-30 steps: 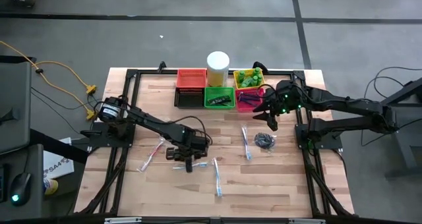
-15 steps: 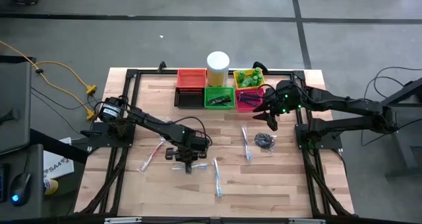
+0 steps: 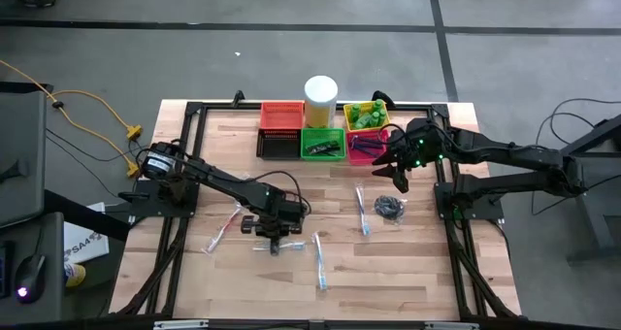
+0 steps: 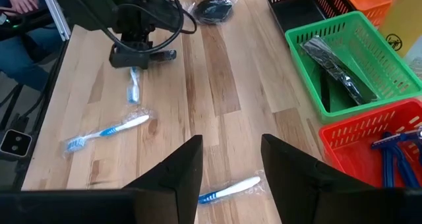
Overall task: Pick & Place Travel size toiletries
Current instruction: Put the black comb into the green bin
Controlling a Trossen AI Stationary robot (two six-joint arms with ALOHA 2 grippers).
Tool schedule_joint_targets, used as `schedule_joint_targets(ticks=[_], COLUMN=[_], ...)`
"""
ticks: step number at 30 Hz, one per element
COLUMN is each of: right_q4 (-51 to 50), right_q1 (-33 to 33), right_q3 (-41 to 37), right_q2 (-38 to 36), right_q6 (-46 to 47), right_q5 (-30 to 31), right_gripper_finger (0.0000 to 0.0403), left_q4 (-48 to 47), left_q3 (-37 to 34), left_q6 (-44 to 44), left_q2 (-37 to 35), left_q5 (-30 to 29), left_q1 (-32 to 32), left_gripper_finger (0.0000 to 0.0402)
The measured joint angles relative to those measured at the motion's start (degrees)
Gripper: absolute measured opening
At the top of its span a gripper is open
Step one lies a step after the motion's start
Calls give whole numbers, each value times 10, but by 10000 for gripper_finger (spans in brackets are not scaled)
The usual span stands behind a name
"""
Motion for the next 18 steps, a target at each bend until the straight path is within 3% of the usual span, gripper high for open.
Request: schedule_joint_targets(ticks=[9,18], right_q4=[2,10], right_q1=[0,0], right_q3=[0,0], right_q2=[0,-3], right_q6=[2,3], right_q5=[0,-1], right_gripper_finger=[148,148], left_q4=[27,16], left_q3=[8,72], left_q6=[28,208], left_q2=[-31,-40], left_q5=[-3,-43], left_q1=[16,85], left_gripper_finger=[141,141])
